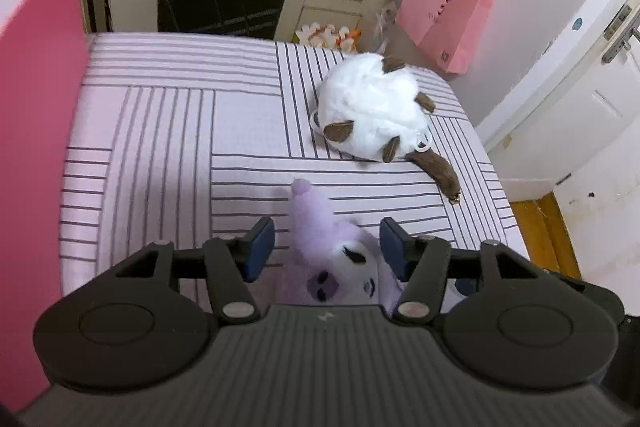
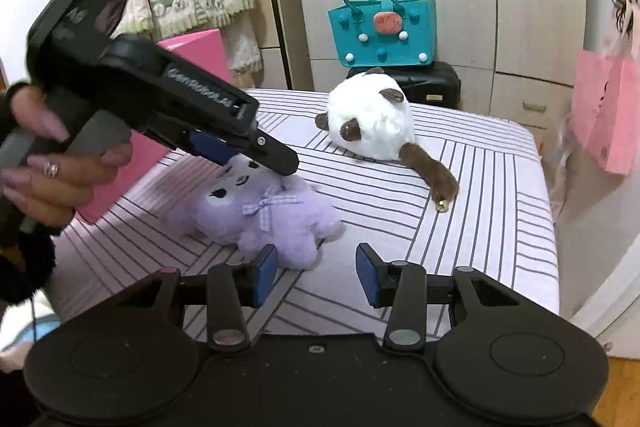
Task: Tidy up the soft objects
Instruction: 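Close the left gripper on the purple plush toy's head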
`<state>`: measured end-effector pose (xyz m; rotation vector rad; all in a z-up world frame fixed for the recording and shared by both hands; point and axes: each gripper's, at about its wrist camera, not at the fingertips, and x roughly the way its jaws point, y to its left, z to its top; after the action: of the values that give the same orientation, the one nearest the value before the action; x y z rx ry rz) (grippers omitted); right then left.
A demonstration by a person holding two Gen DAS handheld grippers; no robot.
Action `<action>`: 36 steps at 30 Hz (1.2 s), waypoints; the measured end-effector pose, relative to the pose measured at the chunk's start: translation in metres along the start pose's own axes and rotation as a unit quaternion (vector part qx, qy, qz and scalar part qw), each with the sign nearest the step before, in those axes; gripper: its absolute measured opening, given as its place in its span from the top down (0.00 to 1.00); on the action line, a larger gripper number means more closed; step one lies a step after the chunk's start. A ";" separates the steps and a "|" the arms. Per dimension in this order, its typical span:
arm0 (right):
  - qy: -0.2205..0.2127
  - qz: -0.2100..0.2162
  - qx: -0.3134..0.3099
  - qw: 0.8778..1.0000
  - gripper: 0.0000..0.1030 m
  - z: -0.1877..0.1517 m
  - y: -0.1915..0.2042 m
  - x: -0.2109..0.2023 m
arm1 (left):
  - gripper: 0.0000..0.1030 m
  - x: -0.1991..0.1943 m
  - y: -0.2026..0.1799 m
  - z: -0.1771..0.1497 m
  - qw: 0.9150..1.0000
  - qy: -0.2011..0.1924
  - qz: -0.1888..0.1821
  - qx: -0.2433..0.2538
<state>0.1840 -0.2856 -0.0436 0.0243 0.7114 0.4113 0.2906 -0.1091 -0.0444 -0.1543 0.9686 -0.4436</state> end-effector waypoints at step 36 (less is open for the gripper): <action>0.052 0.015 0.097 0.994 0.45 0.019 0.025 0.018 | 0.58 -0.037 0.008 -0.036 0.999 0.000 -0.054 -0.003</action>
<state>0.1993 -0.2534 -0.0359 0.1986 0.8535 0.3730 0.2458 -0.0833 -0.0391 -0.2133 0.9643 -0.5400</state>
